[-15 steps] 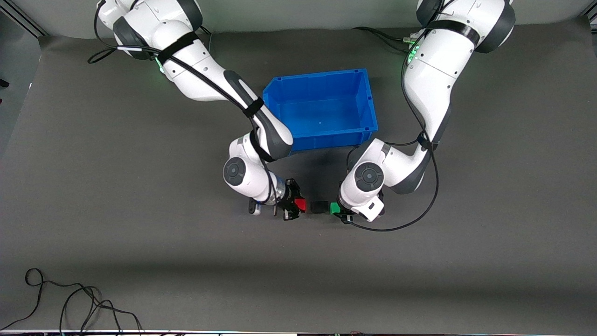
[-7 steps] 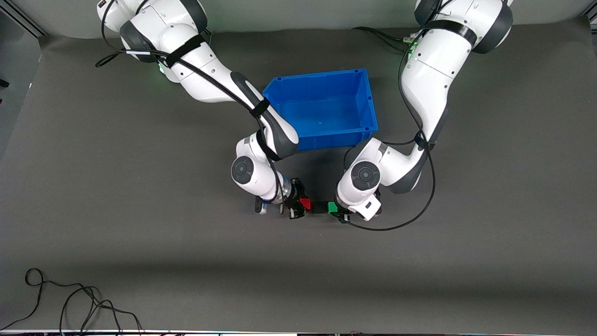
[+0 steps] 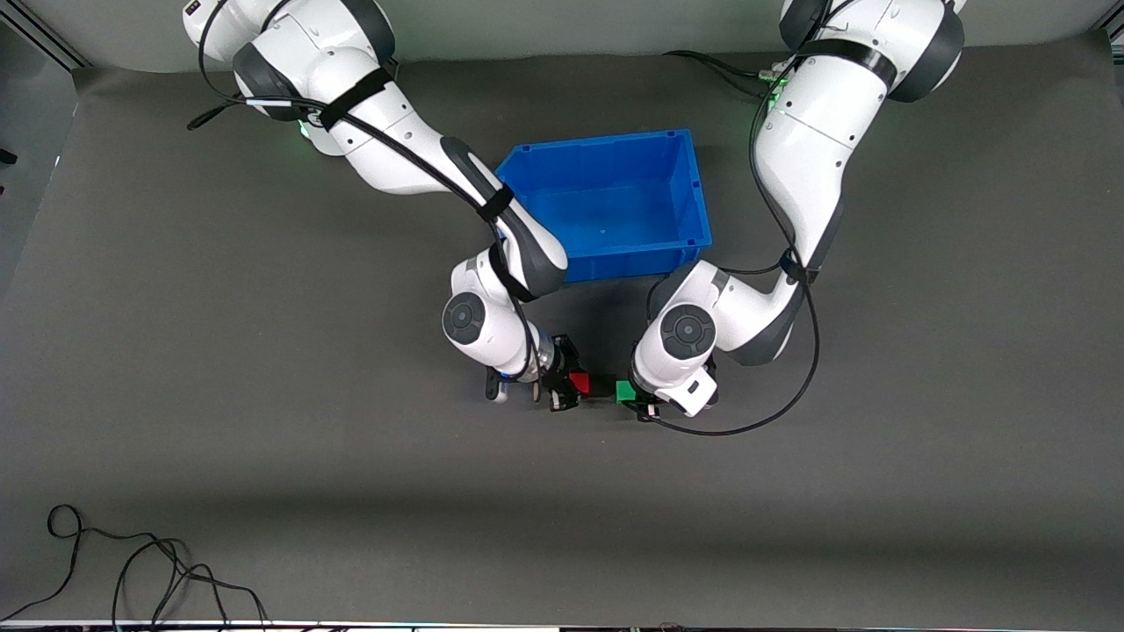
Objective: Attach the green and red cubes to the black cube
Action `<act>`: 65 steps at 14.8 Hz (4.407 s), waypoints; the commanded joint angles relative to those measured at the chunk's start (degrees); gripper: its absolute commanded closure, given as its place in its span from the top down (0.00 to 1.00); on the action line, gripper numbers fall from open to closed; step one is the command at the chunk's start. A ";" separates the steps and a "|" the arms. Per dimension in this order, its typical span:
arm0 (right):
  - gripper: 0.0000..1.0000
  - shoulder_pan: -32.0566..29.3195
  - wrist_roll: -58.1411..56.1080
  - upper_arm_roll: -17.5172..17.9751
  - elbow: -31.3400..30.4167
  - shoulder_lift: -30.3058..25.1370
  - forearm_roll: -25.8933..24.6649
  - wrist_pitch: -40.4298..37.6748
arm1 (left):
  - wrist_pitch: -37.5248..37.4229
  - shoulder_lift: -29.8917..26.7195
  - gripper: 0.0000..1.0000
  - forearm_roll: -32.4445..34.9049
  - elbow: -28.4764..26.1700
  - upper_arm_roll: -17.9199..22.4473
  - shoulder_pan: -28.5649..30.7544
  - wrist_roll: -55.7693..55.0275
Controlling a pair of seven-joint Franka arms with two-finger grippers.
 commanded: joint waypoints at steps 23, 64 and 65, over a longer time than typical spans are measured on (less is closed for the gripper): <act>1.00 0.44 -1.76 -8.64 4.04 -5.28 -5.22 -11.17 | -15.30 -8.29 1.00 5.66 -0.23 0.46 5.73 21.28; 1.00 -40.17 -104.96 0.22 -11.95 -53.99 -30.29 -55.50 | -39.84 -44.26 1.00 -1.46 -10.35 0.28 33.69 126.10; 1.00 -40.17 -104.96 0.30 -11.60 -53.91 -30.29 -55.59 | -40.19 -44.34 1.00 -1.55 -10.44 0.11 33.69 125.83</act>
